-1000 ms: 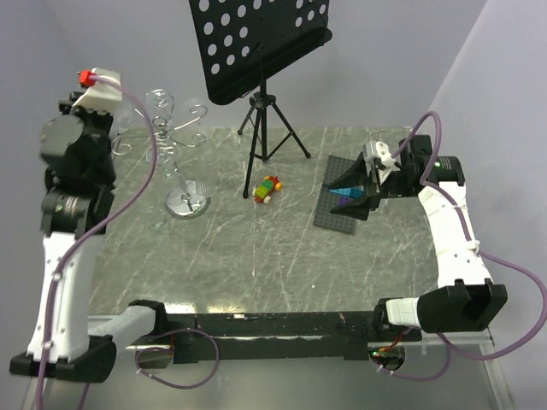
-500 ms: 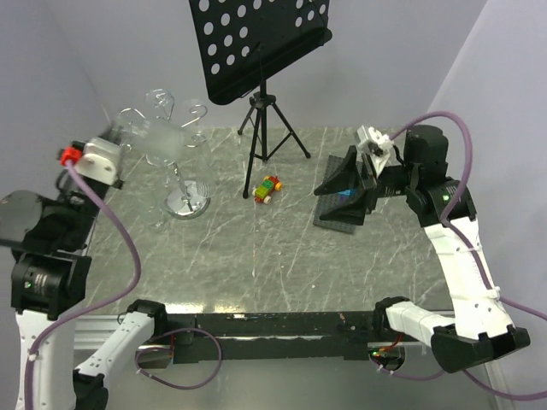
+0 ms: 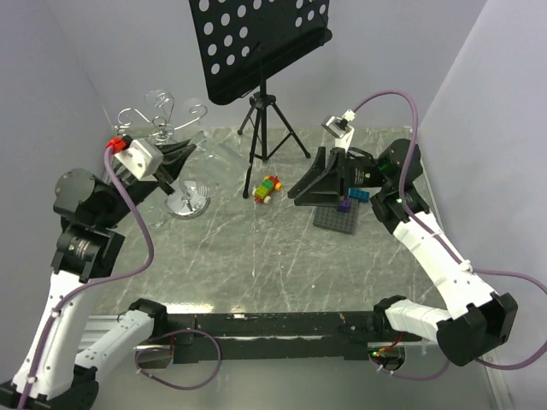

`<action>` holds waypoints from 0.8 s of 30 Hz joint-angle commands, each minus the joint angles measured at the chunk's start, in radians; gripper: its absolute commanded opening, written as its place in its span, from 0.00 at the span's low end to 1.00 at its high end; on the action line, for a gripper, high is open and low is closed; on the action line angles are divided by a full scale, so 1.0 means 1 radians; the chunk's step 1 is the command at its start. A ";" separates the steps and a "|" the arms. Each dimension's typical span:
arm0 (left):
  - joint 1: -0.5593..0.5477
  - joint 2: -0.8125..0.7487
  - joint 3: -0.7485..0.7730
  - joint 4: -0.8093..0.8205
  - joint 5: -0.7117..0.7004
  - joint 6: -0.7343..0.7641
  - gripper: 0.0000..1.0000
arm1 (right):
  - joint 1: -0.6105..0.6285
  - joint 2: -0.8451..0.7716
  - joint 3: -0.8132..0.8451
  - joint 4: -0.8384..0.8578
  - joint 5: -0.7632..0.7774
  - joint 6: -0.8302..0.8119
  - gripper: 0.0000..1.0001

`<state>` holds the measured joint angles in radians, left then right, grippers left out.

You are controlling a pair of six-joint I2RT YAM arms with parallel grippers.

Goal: Place the wine glass upside down on the wine glass rack
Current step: Adjust the wine glass.

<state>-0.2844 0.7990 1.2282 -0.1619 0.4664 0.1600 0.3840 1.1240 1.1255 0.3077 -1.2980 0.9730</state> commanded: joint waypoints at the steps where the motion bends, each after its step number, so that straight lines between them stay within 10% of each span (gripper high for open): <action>1: -0.125 0.023 0.013 0.214 -0.086 -0.047 0.01 | 0.013 0.000 -0.018 0.373 0.060 0.368 0.74; 10: -0.657 0.167 0.007 0.327 -0.705 0.188 0.01 | 0.016 -0.007 -0.032 0.266 0.124 0.369 0.71; 24: -0.794 0.250 -0.042 0.472 -0.907 0.286 0.01 | -0.106 -0.009 -0.064 0.324 0.180 0.467 0.54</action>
<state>-1.0531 1.0519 1.1843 0.1661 -0.3710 0.4152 0.2924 1.1252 1.0496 0.5777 -1.1706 1.3972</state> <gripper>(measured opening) 0.041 0.557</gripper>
